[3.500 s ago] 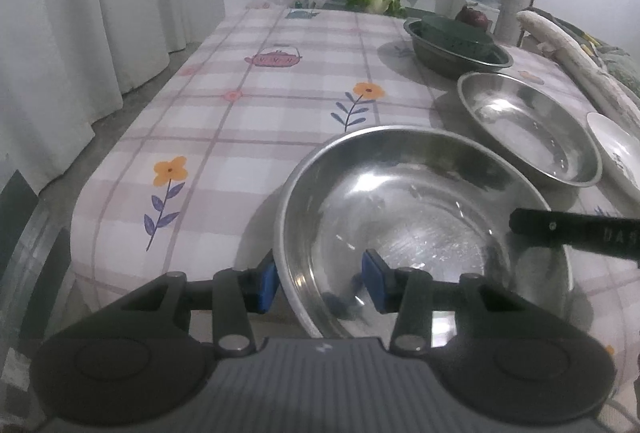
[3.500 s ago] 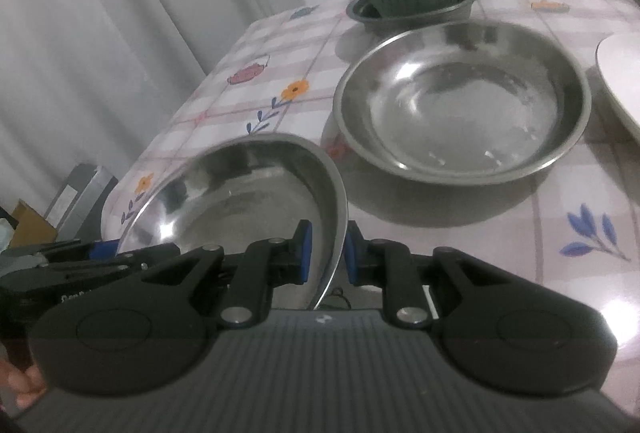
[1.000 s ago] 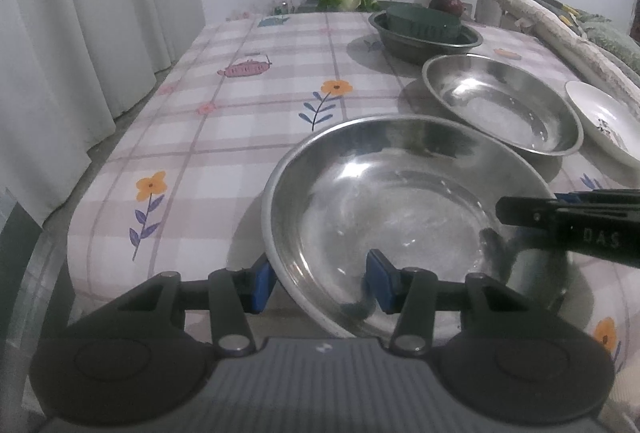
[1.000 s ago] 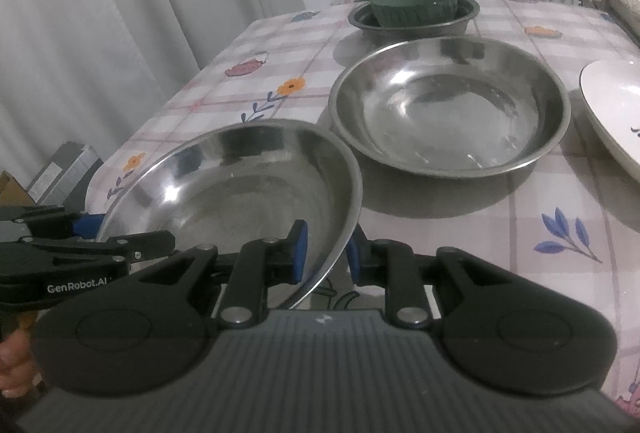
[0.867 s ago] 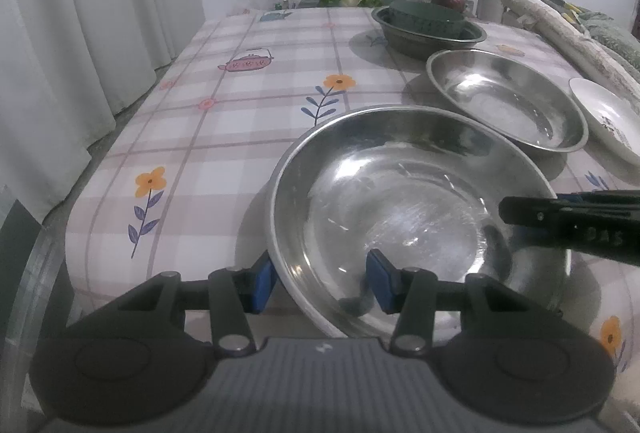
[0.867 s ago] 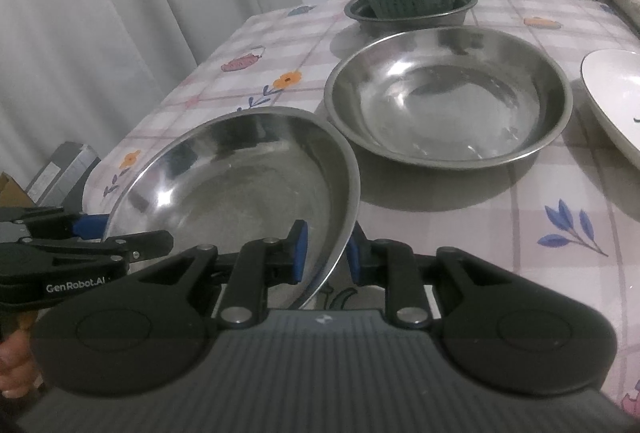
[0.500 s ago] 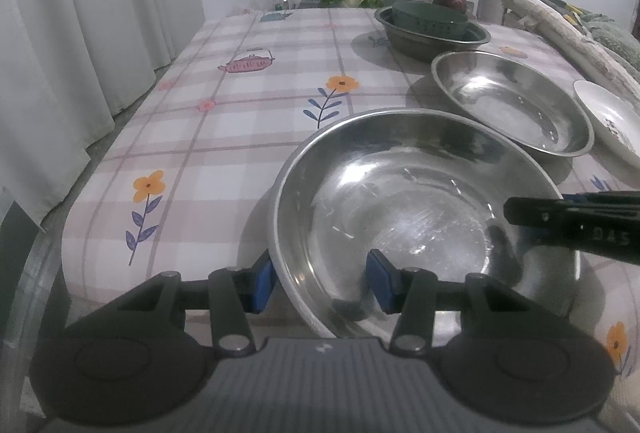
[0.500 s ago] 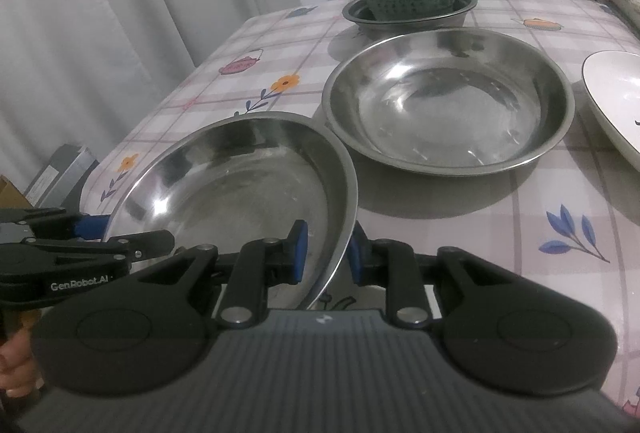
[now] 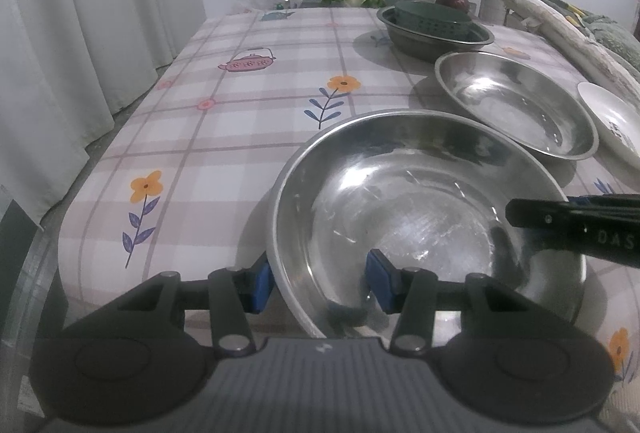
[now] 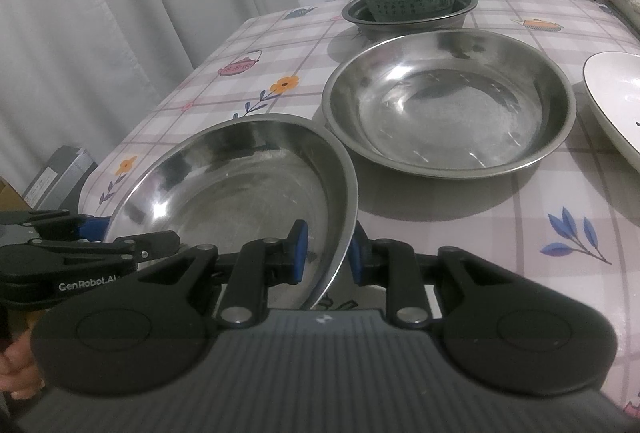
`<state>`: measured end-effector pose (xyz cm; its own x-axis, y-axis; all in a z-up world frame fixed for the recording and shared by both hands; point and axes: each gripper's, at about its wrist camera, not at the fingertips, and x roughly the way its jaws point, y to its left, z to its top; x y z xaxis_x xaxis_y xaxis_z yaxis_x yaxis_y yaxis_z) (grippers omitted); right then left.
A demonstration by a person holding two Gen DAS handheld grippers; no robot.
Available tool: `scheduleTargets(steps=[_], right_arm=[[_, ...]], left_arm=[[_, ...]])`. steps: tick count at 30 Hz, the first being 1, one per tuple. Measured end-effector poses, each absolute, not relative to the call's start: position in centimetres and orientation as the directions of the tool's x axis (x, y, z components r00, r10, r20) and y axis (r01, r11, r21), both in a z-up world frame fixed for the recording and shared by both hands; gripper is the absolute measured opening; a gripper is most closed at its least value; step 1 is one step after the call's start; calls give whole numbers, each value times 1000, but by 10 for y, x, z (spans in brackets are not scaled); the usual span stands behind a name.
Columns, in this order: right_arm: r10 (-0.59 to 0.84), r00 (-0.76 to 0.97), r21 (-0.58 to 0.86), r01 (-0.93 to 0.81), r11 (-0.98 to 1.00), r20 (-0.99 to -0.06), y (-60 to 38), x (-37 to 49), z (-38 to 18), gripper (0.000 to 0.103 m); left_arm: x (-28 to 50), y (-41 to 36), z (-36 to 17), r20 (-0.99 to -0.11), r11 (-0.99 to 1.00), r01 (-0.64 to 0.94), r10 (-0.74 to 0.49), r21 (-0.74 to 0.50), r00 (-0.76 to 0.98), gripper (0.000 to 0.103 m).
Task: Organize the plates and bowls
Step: 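Carry the held steel plate over the other steel plate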
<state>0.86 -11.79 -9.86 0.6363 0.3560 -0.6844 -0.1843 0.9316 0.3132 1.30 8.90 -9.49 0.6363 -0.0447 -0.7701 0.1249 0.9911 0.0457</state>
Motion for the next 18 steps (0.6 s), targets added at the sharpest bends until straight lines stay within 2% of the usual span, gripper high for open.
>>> scheduleTargets(steps=[18], right_arm=[[360, 632, 324, -179, 929, -686, -119, 10, -98, 22]], left_arm=[[12, 89, -94, -768, 991, 126, -45, 47, 639, 50]])
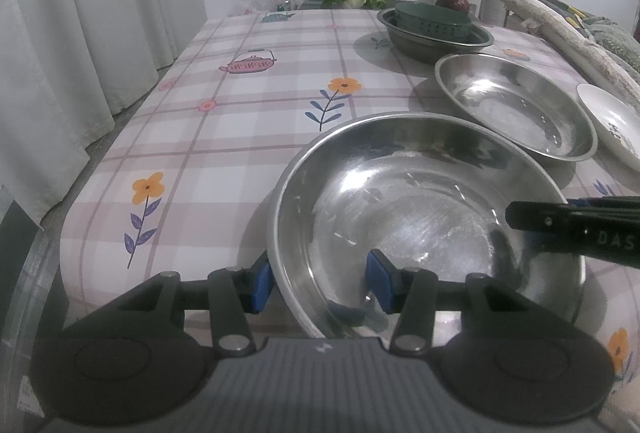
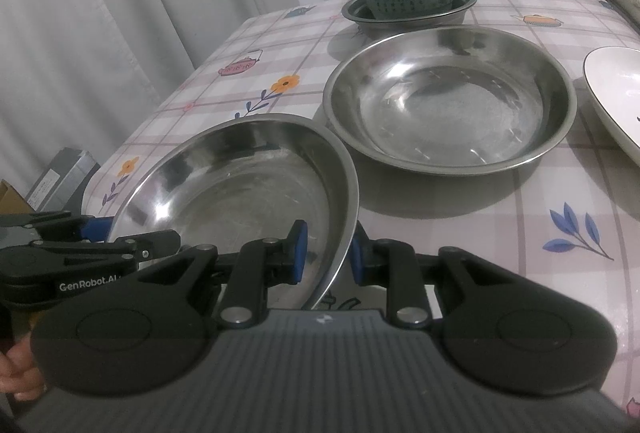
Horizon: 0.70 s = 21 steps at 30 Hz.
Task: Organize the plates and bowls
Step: 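Carry the held steel plate over the other steel plate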
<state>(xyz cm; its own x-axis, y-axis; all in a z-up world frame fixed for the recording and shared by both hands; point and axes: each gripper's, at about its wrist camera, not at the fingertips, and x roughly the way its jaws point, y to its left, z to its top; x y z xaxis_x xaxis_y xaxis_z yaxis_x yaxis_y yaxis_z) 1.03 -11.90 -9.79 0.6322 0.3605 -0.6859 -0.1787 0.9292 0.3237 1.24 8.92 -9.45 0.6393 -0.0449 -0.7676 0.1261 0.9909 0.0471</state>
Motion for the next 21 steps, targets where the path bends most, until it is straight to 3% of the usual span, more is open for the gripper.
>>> scheduleTargets(steps=[21], right_arm=[[351, 630, 308, -183, 934, -692, -116, 11, -96, 22]], left_arm=[[14, 90, -93, -762, 991, 128, -48, 46, 645, 50]])
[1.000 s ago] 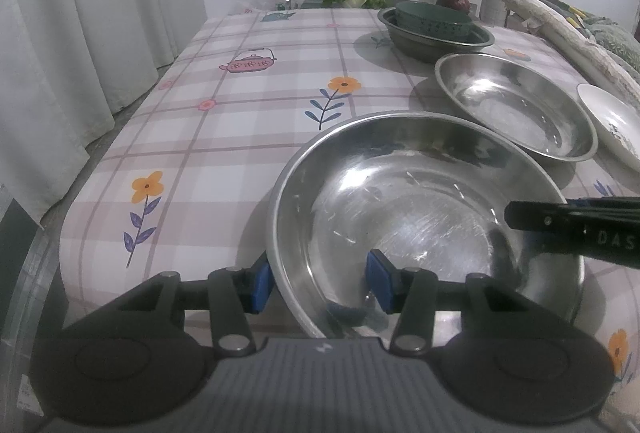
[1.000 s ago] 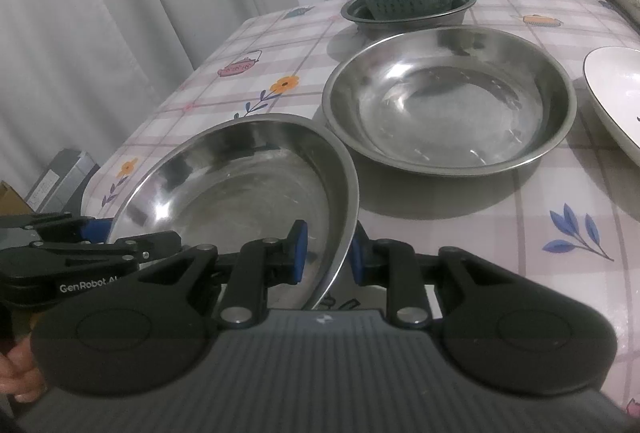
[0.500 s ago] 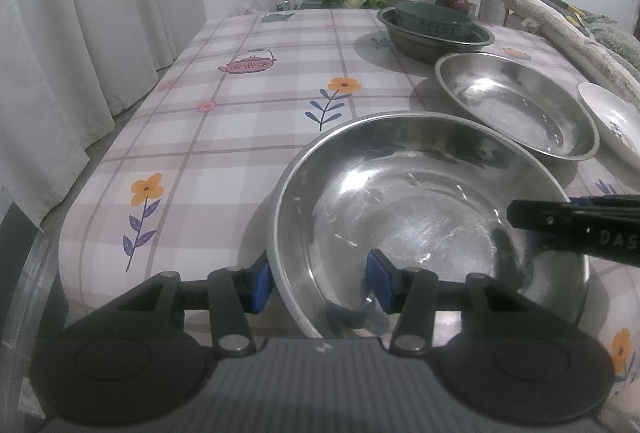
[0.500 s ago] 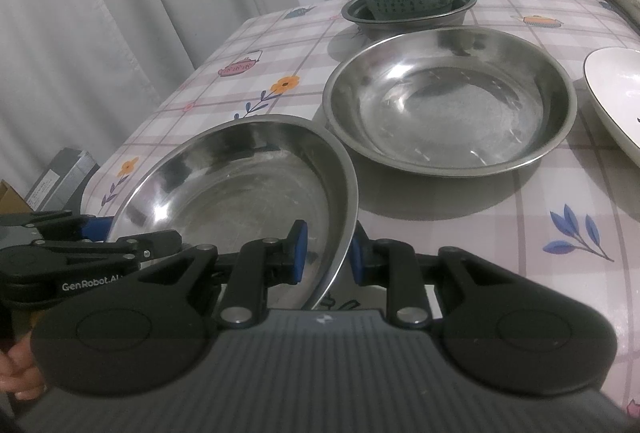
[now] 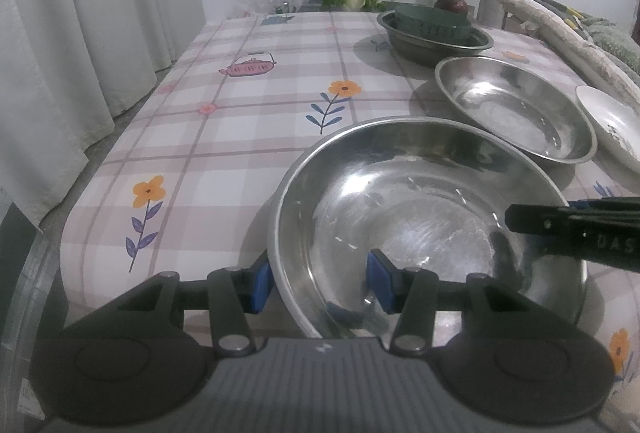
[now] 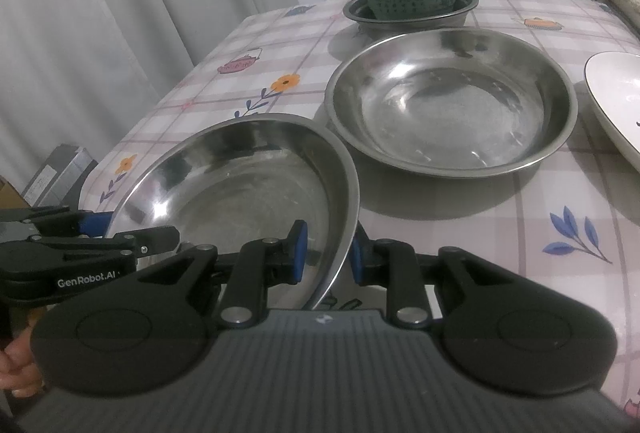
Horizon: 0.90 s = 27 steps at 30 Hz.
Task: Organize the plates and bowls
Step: 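Carry the held steel plate over the other steel plate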
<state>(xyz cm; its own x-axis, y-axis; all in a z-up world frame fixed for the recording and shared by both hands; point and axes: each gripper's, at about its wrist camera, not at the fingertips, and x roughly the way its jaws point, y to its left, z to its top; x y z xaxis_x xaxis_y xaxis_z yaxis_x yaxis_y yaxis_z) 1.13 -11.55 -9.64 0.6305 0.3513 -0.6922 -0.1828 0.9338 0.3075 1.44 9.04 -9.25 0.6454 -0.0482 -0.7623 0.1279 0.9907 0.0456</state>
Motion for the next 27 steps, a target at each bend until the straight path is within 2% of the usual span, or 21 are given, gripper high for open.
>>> scheduleTargets(steps=[27], right_arm=[[359, 661, 295, -212, 932, -659, -111, 3, -78, 22]], left_arm=[[2, 97, -74, -729, 992, 119, -49, 44, 683, 50]])
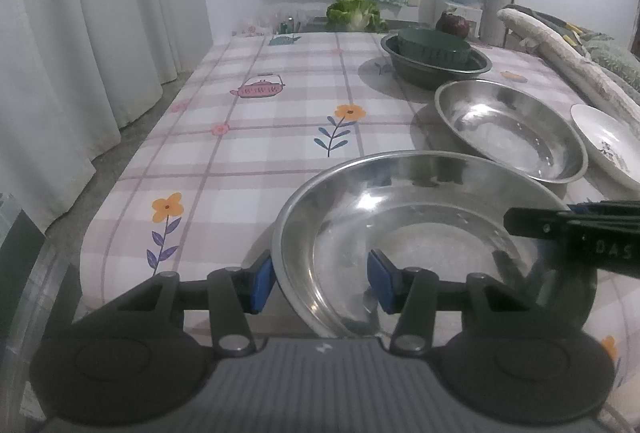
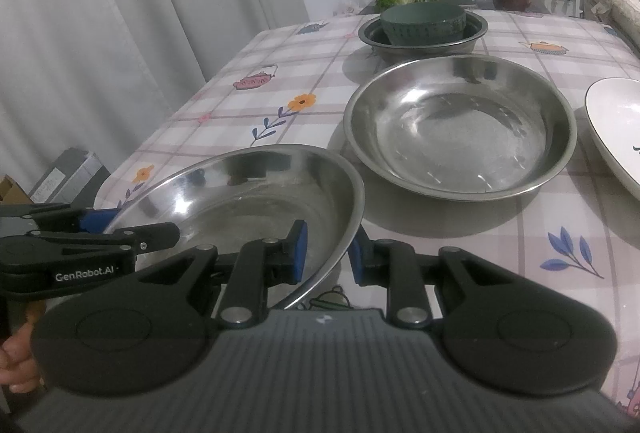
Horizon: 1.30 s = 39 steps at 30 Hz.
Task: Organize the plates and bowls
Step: 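Carry the held steel plate over the other steel plate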
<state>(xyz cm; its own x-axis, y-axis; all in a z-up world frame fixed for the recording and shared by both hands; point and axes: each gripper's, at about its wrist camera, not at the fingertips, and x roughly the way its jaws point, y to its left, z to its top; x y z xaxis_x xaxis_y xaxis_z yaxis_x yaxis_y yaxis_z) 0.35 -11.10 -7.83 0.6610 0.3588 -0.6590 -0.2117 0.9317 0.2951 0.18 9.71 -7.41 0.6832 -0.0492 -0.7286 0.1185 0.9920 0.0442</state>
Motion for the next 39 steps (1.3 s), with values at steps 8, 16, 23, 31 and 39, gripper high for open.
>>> scheduleTargets(steps=[8, 16, 23, 31, 39], right_arm=[[361, 668, 301, -211, 930, -650, -113, 2, -75, 22], [365, 672, 310, -207, 928, -644, -116, -1, -71, 22], [365, 682, 317, -201, 927, -633, -120, -3, -66, 22], [365, 695, 332, -190, 924, -619, -129, -6, -62, 22], [360, 712, 352, -168, 921, -602, -146, -5, -58, 22]], left_arm=[[0, 97, -68, -719, 992, 118, -52, 42, 693, 50], [-2, 95, -62, -710, 992, 122, -56, 43, 702, 50], [-2, 92, -56, -704, 991, 128, -61, 43, 708, 50], [-1, 84, -51, -699, 989, 140, -63, 53, 713, 50], [5, 67, -46, -696, 984, 164, -68, 72, 715, 51]])
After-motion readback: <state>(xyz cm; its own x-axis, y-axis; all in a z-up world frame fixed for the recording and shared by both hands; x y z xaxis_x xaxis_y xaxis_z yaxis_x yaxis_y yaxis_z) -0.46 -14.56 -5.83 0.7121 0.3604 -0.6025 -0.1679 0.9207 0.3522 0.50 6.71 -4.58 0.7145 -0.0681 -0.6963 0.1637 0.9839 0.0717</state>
